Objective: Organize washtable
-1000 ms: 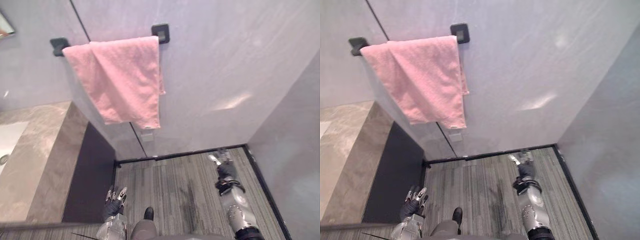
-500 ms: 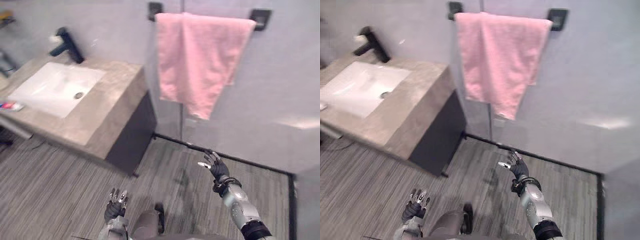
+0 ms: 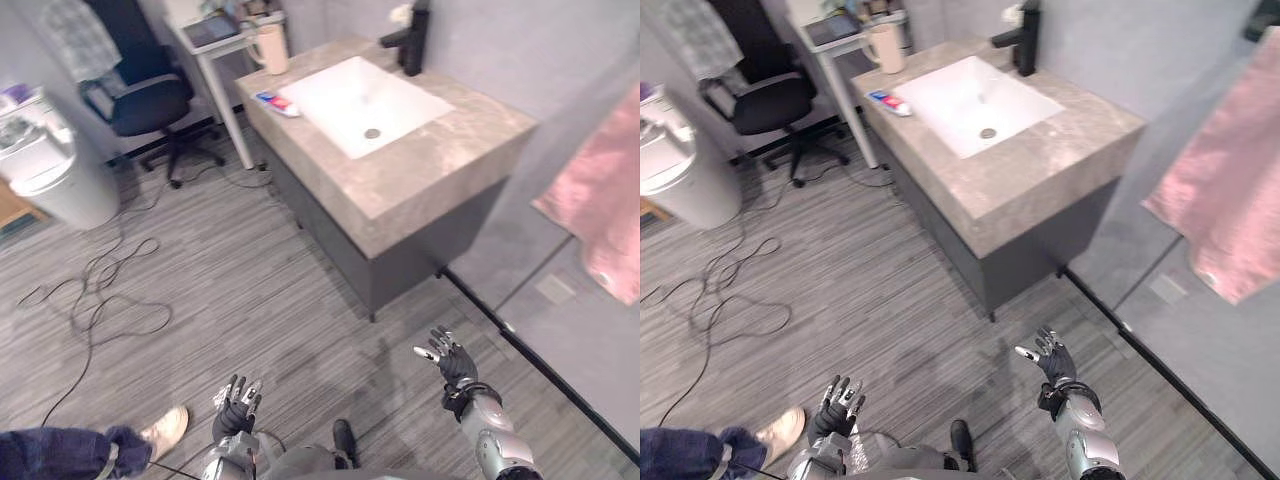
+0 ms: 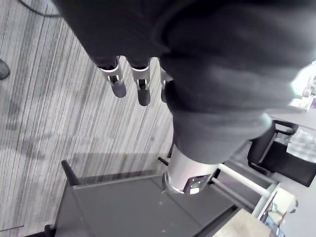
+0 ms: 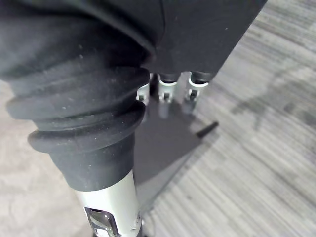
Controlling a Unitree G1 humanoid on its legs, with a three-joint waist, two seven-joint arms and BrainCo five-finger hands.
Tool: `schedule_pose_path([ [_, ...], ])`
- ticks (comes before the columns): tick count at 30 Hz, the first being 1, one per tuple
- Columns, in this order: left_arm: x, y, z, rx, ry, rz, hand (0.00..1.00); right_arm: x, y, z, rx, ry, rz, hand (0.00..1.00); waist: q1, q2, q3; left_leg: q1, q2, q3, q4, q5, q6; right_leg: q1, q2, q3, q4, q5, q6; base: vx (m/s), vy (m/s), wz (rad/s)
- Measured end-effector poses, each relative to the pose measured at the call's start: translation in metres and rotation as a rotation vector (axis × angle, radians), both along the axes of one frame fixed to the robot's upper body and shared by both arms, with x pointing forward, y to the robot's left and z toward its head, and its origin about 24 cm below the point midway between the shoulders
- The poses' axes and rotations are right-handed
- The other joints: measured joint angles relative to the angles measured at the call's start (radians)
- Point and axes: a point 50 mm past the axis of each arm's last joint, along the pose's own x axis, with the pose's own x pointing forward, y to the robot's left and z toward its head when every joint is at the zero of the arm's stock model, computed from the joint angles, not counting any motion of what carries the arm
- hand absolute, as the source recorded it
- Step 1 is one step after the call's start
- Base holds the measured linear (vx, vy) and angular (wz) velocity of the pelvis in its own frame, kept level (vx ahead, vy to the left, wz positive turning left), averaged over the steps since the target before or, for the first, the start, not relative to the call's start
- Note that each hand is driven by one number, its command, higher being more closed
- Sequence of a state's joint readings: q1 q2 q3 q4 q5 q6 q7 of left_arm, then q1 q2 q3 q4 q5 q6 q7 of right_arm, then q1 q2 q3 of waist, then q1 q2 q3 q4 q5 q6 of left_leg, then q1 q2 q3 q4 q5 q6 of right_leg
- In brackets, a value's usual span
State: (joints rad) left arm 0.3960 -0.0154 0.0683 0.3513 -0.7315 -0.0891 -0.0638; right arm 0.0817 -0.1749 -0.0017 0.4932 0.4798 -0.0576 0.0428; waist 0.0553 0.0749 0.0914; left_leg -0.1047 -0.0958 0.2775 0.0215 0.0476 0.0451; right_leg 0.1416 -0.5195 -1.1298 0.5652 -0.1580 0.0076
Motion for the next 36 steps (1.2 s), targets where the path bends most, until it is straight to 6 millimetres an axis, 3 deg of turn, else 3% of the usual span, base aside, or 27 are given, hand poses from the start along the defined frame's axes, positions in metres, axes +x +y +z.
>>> schedule_pose_path([
  [2, -0.001, 0.000, -0.001, 0.013, 0.012, -0.034, 0.00, -0.011, -0.001, -0.006, 0.012, 0.028, -0.028, 0.00, -0.005, -0.008, 0.003, 0.070, -0.052, -0.049, -0.040, 0.013, 0.017, 0.031, -0.064, 0.025, 0.086, 0.002, -0.027, -0.02, 0.157, 0.97],
  [3, 0.002, 0.004, -0.004, 0.063, 0.029, -0.105, 0.00, -0.026, 0.019, -0.015, 0.080, 0.073, -0.031, 0.00, -0.041, -0.028, 0.018, 0.044, 0.006, 0.084, 0.191, -0.190, 0.092, -0.042, -0.078, 0.153, 0.050, -0.065, 0.009, 0.02, 0.043, 0.88],
  [4, -0.002, 0.003, -0.008, 0.052, 0.053, -0.102, 0.00, -0.035, 0.022, -0.022, 0.091, 0.118, -0.026, 0.00, -0.040, -0.048, 0.028, 0.039, -0.023, 0.060, 0.197, -0.201, 0.078, -0.052, -0.087, 0.204, 0.033, -0.074, 0.021, 0.03, 0.018, 0.66],
  [5, 0.000, 0.001, -0.007, 0.049, 0.046, -0.110, 0.00, -0.037, 0.023, -0.024, 0.092, 0.129, -0.020, 0.00, -0.043, -0.042, 0.027, 0.037, -0.026, 0.056, 0.176, -0.193, 0.066, -0.055, -0.071, 0.208, 0.010, -0.070, 0.017, 0.04, 0.011, 0.12],
  [6, 0.000, 0.000, -0.007, 0.046, 0.046, -0.113, 0.00, -0.037, 0.023, -0.024, 0.090, 0.131, -0.018, 0.00, -0.042, -0.030, 0.026, 0.038, -0.027, 0.052, 0.123, -0.186, 0.052, -0.064, -0.037, 0.205, -0.031, -0.070, 0.017, 0.03, 0.053, 0.06],
  [7, 0.001, 0.002, -0.006, 0.052, 0.043, -0.108, 0.00, -0.041, 0.029, -0.028, 0.108, 0.148, -0.017, 0.00, -0.045, -0.061, 0.027, 0.073, -0.044, 0.098, 0.067, -0.198, 0.057, -0.079, -0.023, 0.249, -0.109, -0.008, 0.033, 0.08, 0.012, 0.13],
  [8, 0.000, 0.005, -0.005, 0.062, 0.040, -0.106, 0.00, -0.042, 0.033, -0.026, 0.122, 0.138, -0.022, 0.00, -0.045, -0.079, 0.033, 0.065, -0.035, 0.130, 0.116, -0.206, 0.086, -0.082, -0.015, 0.309, -0.107, 0.037, 0.020, 0.13, -0.032, 0.34],
  [9, -0.001, 0.005, -0.006, 0.061, 0.042, -0.107, 0.00, -0.048, 0.029, -0.023, 0.108, 0.126, -0.024, 0.00, -0.055, -0.063, 0.038, 0.081, -0.007, 0.101, 0.125, -0.168, 0.111, -0.098, 0.039, 0.480, -0.091, 0.042, 0.023, 0.15, -0.032, 1.12],
  [10, -0.001, 0.006, -0.007, 0.074, 0.049, -0.116, 0.00, -0.060, 0.029, -0.027, 0.115, 0.149, -0.030, 0.00, -0.092, -0.078, 0.048, 0.116, -0.036, -0.010, 0.118, -0.153, 0.114, -0.105, 0.088, 0.759, -0.053, 0.026, 0.032, 0.13, -0.027, 1.95],
  [11, 0.001, 0.009, -0.005, 0.099, 0.043, -0.141, 0.00, -0.073, 0.030, -0.030, 0.128, 0.172, -0.043, 0.00, -0.115, -0.089, 0.046, 0.123, -0.041, -0.084, 0.110, -0.138, 0.090, -0.095, 0.159, 0.882, -0.031, -0.022, 0.076, 0.11, -0.003, 1.98],
  [13, 0.001, 0.013, -0.004, 0.120, 0.033, -0.134, 0.00, -0.074, 0.035, -0.030, 0.136, 0.175, -0.027, 0.00, -0.102, -0.105, 0.040, 0.130, -0.052, -0.142, 0.073, -0.107, 0.070, -0.132, 0.233, 0.942, -0.018, -0.062, 0.109, 0.03, -0.049, 1.25],
  [17, -0.011, 0.011, -0.008, 0.122, 0.068, -0.127, 0.00, -0.053, 0.048, -0.023, 0.144, 0.112, 0.034, 0.00, -0.094, -0.106, 0.034, 0.147, -0.082, -0.195, 0.011, -0.086, 0.044, -0.179, 0.334, 0.967, -0.073, -0.081, 0.097, -0.04, -0.035, 0.76],
  [18, -0.019, 0.010, -0.010, 0.113, 0.087, -0.117, 0.00, -0.045, 0.060, -0.020, 0.162, 0.091, 0.070, 0.00, -0.093, -0.134, 0.024, 0.146, -0.105, -0.168, 0.013, -0.149, -0.058, -0.185, 0.322, 0.964, -0.142, -0.067, 0.076, -0.01, -0.018, 0.72],
  [19, -0.024, 0.012, -0.011, 0.117, 0.102, -0.110, 0.00, -0.039, 0.069, -0.017, 0.176, 0.070, 0.096, 0.00, -0.094, -0.160, 0.016, 0.099, -0.102, -0.144, 0.138, -0.157, 0.040, -0.199, 0.282, 0.948, -0.129, -0.076, 0.081, 0.04, -0.031, 0.55],
  [20, -0.024, 0.007, -0.010, 0.105, 0.096, -0.110, 0.00, -0.036, 0.073, -0.014, 0.184, 0.053, 0.107, 0.00, -0.094, -0.117, 0.013, 0.079, -0.050, -0.147, 0.182, -0.145, 0.088, -0.210, 0.296, 0.932, -0.105, -0.079, 0.081, 0.04, -0.013, 0.14],
  [21, -0.033, 0.001, -0.014, 0.069, 0.121, -0.073, 0.00, -0.031, 0.085, -0.013, 0.194, 0.050, 0.159, 0.00, -0.065, -0.114, 0.006, 0.086, -0.054, -0.136, 0.164, -0.158, 0.074, -0.212, 0.302, 0.958, -0.108, -0.085, 0.081, 0.03, 0.001, -0.08],
  [22, -0.040, -0.001, -0.015, 0.042, 0.132, -0.040, 0.00, -0.029, 0.097, -0.011, 0.205, 0.038, 0.211, 0.00, -0.054, -0.093, -0.005, 0.086, -0.049, -0.145, 0.151, -0.152, 0.066, -0.193, 0.313, 0.953, -0.161, -0.063, 0.073, 0.01, 0.040, -0.11],
  [25, -0.042, -0.004, -0.016, 0.032, 0.137, -0.042, 0.00, -0.027, 0.118, -0.007, 0.217, 0.025, 0.298, 0.00, -0.040, -0.081, -0.011, 0.081, -0.046, -0.184, 0.110, -0.132, 0.035, -0.166, 0.337, 0.934, -0.254, -0.031, 0.078, -0.01, 0.016, 0.36],
  [26, -0.042, -0.004, -0.016, 0.033, 0.138, -0.043, 0.00, -0.029, 0.122, -0.008, 0.213, 0.031, 0.317, 0.00, -0.039, -0.088, -0.012, 0.078, -0.048, -0.198, 0.091, -0.120, 0.018, -0.161, 0.344, 0.932, -0.275, -0.024, 0.068, 0.00, -0.038, 0.37],
  [29, -0.036, -0.002, -0.014, 0.036, 0.122, -0.053, 0.00, -0.030, 0.116, -0.015, 0.181, 0.064, 0.316, 0.00, -0.041, -0.106, -0.016, 0.047, -0.057, -0.243, 0.085, -0.101, 0.014, -0.160, 0.342, 0.882, -0.301, -0.010, 0.066, 0.02, -0.050, 0.53],
  [30, -0.030, -0.001, -0.013, 0.038, 0.109, -0.065, 0.00, -0.032, 0.110, -0.019, 0.173, 0.084, 0.298, 0.00, -0.041, -0.106, -0.016, 0.034, -0.053, -0.227, 0.084, -0.125, 0.025, -0.153, 0.334, 0.855, -0.326, 0.022, 0.077, 0.06, -0.031, 0.59],
  [32, -0.021, -0.001, -0.011, 0.037, 0.081, -0.071, 0.00, -0.031, 0.098, -0.021, 0.153, 0.090, 0.266, 0.00, -0.047, -0.112, -0.019, 0.030, 0.003, -0.053, 0.082, -0.157, 0.006, -0.131, 0.325, 0.812, -0.359, 0.050, 0.082, 0.06, 0.002, 0.58],
  [33, -0.019, -0.001, -0.010, 0.037, 0.075, -0.072, 0.00, -0.030, 0.094, -0.021, 0.151, 0.089, 0.249, 0.00, -0.053, -0.105, -0.019, 0.032, 0.012, -0.027, 0.073, -0.123, 0.008, -0.128, 0.327, 0.807, -0.359, 0.049, 0.083, 0.06, 0.023, 0.37],
  [34, -0.017, 0.000, -0.009, 0.040, 0.068, -0.071, 0.00, -0.029, 0.089, -0.021, 0.144, 0.090, 0.240, 0.00, -0.054, -0.097, -0.023, 0.059, 0.000, -0.039, 0.025, -0.091, 0.047, -0.128, 0.330, 0.805, -0.365, 0.047, 0.081, 0.07, 0.022, 0.21],
  [36, -0.013, 0.004, -0.008, 0.054, 0.062, -0.076, 0.00, -0.025, 0.087, -0.020, 0.158, 0.082, 0.223, 0.00, -0.071, -0.093, -0.025, 0.074, -0.018, -0.070, -0.038, -0.043, 0.063, -0.128, 0.332, 0.801, -0.390, 0.047, 0.079, 0.07, 0.005, 0.35],
])
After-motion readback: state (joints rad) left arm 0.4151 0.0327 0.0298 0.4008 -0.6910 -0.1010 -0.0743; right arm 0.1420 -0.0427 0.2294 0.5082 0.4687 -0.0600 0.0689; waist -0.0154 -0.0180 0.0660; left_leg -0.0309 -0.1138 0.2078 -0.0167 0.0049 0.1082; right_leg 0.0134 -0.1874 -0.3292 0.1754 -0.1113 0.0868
